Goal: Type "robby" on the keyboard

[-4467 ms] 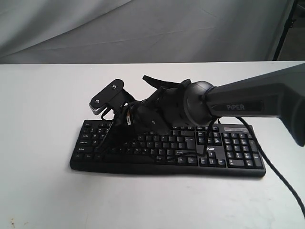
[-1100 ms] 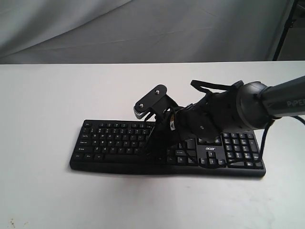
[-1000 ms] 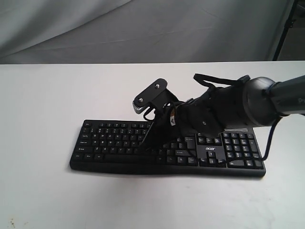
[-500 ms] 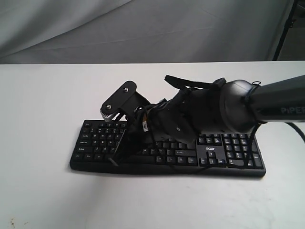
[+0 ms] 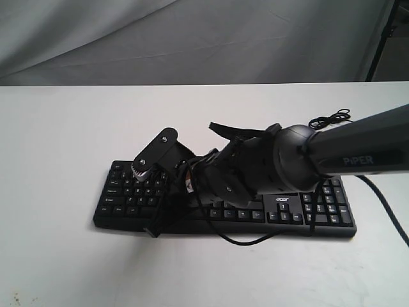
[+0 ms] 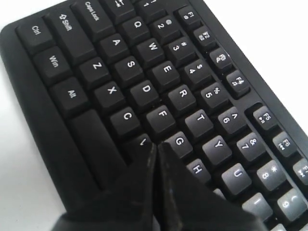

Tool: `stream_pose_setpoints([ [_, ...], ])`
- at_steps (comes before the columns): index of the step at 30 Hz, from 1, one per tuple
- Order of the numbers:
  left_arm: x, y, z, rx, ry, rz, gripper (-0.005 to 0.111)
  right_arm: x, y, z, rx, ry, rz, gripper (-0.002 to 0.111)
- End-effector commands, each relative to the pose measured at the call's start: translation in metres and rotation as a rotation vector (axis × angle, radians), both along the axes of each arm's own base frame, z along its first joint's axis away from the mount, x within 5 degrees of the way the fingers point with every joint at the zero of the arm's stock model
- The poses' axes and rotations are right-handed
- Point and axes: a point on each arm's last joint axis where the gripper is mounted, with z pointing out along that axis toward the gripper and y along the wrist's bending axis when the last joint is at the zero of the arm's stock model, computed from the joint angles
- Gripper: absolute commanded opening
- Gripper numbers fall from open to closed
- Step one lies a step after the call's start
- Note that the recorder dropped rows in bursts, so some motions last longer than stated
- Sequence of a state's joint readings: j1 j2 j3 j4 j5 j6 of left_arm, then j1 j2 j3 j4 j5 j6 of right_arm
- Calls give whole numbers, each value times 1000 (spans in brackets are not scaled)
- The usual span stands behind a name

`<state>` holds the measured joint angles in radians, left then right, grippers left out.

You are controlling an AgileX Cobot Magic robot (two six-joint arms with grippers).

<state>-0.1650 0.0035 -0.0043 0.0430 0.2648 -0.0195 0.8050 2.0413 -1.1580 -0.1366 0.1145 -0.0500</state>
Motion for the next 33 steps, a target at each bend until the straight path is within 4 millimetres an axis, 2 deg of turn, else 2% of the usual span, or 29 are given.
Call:
stream_pose_setpoints([
  [1,0,0,-1,1,-7,-6,0,1,3,2,19,-14,4,0],
  [12,0,0,-1,1,-7,-6,0,0,1,1,-2,1,3,0],
  [20,0,0,-1,1,-7,-6,0,1,1,-7,-11,9,3,0],
  [28,0,0,-1,1,-7,-6,0,2,-1,9,6,-18,5,0],
  [33,0,0,-1,1,-7,-6,0,2,-1,7,2,-16,6,0],
])
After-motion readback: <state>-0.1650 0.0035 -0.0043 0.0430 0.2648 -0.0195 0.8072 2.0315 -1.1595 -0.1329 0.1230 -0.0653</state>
